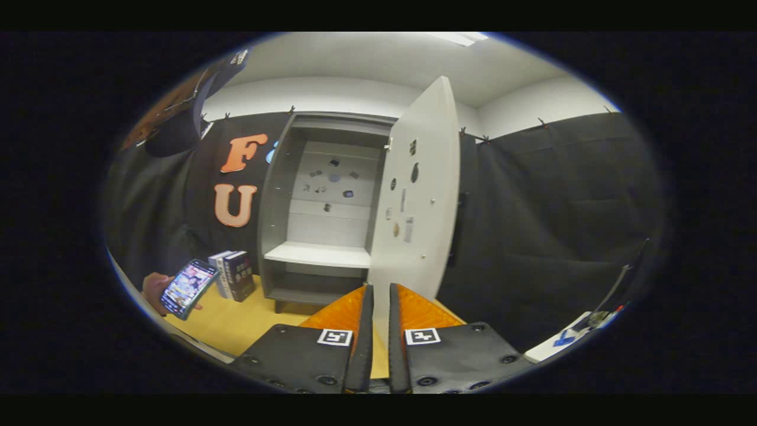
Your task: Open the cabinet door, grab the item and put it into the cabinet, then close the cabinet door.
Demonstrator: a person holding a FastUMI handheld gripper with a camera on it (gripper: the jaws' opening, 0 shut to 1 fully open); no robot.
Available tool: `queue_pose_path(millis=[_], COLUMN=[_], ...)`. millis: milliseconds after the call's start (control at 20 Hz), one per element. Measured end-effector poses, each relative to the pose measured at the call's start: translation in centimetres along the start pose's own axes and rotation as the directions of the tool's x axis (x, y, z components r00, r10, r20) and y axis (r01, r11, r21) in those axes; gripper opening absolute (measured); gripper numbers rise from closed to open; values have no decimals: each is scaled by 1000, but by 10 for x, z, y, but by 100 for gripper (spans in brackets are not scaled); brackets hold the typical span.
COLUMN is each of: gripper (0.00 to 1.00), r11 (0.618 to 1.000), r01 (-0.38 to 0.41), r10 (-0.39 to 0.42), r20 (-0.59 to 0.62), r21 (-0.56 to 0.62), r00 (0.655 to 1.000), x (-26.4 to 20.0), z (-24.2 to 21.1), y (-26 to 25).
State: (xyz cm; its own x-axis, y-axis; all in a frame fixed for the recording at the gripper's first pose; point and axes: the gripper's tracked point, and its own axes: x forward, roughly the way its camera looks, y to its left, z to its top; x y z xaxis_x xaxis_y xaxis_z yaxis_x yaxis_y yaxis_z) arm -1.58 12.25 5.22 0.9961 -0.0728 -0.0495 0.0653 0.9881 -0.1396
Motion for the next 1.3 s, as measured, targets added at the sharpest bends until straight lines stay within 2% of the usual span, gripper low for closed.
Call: queue_pose_path(millis=[100, 350, 500, 650, 950, 1300], gripper=[54, 81, 97, 97, 97, 97], r11=[996, 987, 982, 978, 987, 993], r01=[-78, -148, -152, -158, -100, -49], r10=[78, 152, 166, 183, 142, 96], r20=[-1, -59, -126, -201, -385, -515], r21=[41, 67, 107, 133, 128, 105], r00=[997, 987, 978, 962, 912, 852], x=[13, 72, 108, 136, 167, 174], z=[-12, -64, -108, -160, -279, -367], y=[32, 82, 98, 112, 112, 100])
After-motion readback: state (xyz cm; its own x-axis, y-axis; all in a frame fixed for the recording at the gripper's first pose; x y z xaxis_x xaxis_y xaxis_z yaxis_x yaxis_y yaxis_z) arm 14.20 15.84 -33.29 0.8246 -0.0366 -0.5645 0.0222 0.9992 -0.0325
